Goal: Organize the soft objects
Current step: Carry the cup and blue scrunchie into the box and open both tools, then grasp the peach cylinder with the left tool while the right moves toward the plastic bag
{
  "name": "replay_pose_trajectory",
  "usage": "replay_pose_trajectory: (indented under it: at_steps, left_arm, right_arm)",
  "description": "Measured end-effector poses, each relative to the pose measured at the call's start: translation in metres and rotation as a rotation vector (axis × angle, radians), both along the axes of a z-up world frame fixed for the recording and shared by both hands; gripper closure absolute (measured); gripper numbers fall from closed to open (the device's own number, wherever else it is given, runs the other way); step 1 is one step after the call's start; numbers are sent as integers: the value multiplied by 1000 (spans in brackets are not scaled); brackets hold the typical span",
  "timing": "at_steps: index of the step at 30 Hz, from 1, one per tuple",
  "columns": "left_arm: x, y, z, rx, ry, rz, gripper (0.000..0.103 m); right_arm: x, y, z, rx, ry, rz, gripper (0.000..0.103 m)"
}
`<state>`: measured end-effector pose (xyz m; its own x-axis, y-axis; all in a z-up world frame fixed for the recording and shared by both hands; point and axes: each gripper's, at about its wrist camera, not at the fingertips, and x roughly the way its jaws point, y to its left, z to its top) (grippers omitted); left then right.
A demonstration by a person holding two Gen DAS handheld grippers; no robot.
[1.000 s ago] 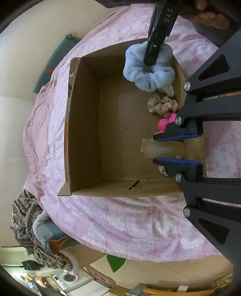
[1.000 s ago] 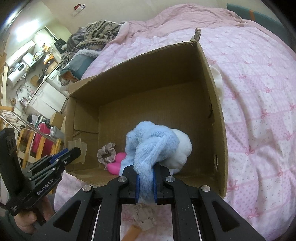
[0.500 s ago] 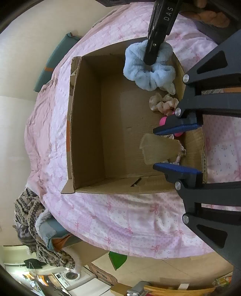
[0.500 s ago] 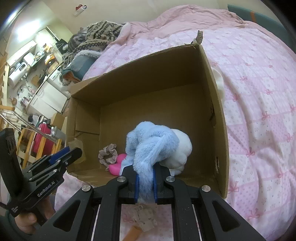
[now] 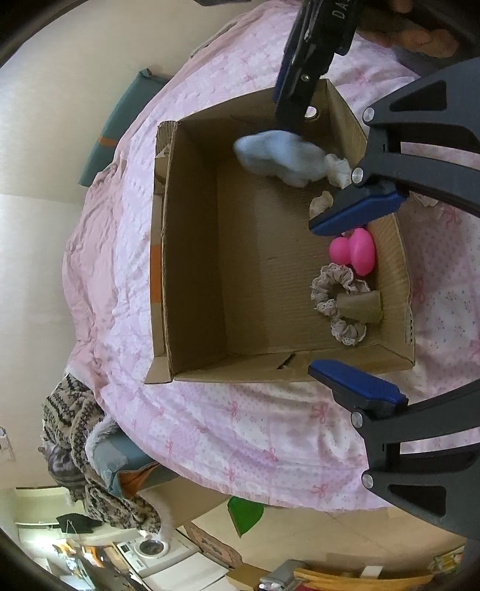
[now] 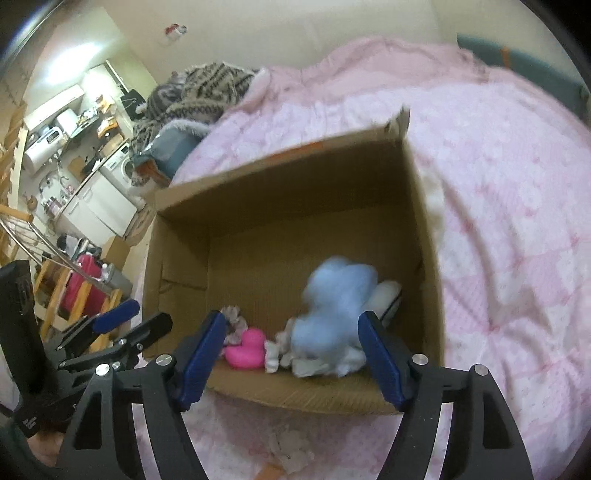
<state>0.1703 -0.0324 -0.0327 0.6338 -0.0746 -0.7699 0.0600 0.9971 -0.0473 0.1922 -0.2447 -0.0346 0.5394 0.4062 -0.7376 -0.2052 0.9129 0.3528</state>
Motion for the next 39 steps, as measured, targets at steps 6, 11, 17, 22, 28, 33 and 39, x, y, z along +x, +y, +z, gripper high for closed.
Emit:
replay_pose_trajectory:
  at_steps: [6,11,17,22,28,33,39]
  left_arm:
    - [-4,2,2,-1,0,8,36]
    - [-12,3,7,6,-6,15,36]
    - [-35,1,19,14,-25,-4,36]
    - [-55,3,23,2,-49,15,36]
    - [-73,0,5,-28,31,37,36]
    - [-81,-13,-32,-58,213,-14,36]
    - [-93,-37,-66,-106,345,-83,37]
  right_arm:
    - [-4,-2,4,-7,-7,-4,25]
    - [-15,-3,13,-10,-28,2,25]
    - [-37,-9,21,-5,-29,-3,25]
    - [-49,-15,7,-16,52,-45,25]
    - [-68,-21,-9,-10,136,-103,25]
    - [-83,-27,-16,17,160,-136,25]
    - [-84,-30,-32,8,227,-140,25]
